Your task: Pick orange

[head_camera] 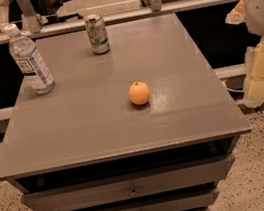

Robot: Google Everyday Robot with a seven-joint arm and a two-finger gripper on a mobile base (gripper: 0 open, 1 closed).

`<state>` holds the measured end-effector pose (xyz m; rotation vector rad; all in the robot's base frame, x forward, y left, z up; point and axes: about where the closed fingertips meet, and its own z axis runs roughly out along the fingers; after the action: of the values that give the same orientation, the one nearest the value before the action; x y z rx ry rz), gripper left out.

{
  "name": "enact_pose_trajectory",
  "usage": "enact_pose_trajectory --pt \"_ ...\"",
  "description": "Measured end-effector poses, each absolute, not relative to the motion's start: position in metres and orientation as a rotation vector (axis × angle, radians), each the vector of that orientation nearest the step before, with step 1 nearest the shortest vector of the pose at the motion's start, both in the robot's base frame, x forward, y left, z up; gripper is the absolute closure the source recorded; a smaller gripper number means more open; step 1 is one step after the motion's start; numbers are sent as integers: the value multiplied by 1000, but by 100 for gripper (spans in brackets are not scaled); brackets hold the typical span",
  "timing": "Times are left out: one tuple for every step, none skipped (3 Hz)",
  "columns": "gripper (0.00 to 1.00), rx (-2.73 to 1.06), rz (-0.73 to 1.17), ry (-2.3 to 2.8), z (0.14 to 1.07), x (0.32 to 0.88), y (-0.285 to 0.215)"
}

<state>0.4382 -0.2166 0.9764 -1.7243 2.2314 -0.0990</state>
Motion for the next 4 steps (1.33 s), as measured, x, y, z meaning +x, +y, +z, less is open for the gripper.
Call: enact_pose_trajectory --pt "0 -1723 -100 2229 977 438 -216" --pt "0 -1705 -35 2210 957 451 -198" --pt "0 -1669 84 2162 927 472 -166" --pt "0 -1625 201 2117 905 489 -136"
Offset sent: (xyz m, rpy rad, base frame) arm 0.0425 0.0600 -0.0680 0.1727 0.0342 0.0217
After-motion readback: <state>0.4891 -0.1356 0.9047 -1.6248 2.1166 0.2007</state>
